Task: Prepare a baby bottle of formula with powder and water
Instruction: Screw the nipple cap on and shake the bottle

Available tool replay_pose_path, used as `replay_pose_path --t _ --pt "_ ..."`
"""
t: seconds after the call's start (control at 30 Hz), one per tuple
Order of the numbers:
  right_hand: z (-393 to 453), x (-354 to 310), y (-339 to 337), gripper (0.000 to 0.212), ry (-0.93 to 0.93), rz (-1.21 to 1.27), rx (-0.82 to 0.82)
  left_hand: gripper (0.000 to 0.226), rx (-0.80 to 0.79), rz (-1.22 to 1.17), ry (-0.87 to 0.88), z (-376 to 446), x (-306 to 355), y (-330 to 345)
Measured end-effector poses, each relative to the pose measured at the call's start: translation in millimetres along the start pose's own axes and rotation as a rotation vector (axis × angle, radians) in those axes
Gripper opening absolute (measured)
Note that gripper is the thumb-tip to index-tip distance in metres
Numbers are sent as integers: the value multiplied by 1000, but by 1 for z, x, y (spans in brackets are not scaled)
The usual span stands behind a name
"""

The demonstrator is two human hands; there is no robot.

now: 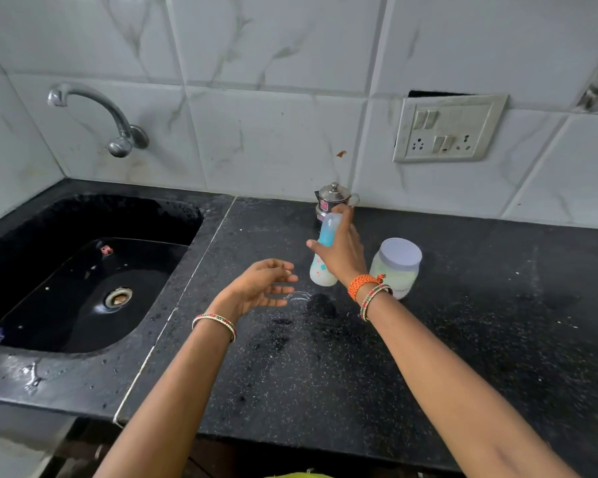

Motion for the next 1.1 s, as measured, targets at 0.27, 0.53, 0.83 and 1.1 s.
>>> replay_pose_path --t 0.27,0.53,0.83,1.1 --pt "23 21 0 46 50 -30 -2 17 40 -29 -21 1 -12 -18" --pt "26 -7 -44 53 -9 -388 91 16 76 18 -34 8 -11 -10" --pt "3 91 -77 86 357 -654 -315 14 287 -71 238 29 42 18" --pt "87 71 -94 80 213 -546 -83 12 220 0 235 68 85 20"
Point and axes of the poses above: each hand's wrist, its own z-axis towards the middle knuckle, its own y-axis out of the palm, x = y × z, the point moved 7 cm from there along z, towards the middle knuckle, and after that the axes turned 2 degrees about -z, right-handed, at the moved point
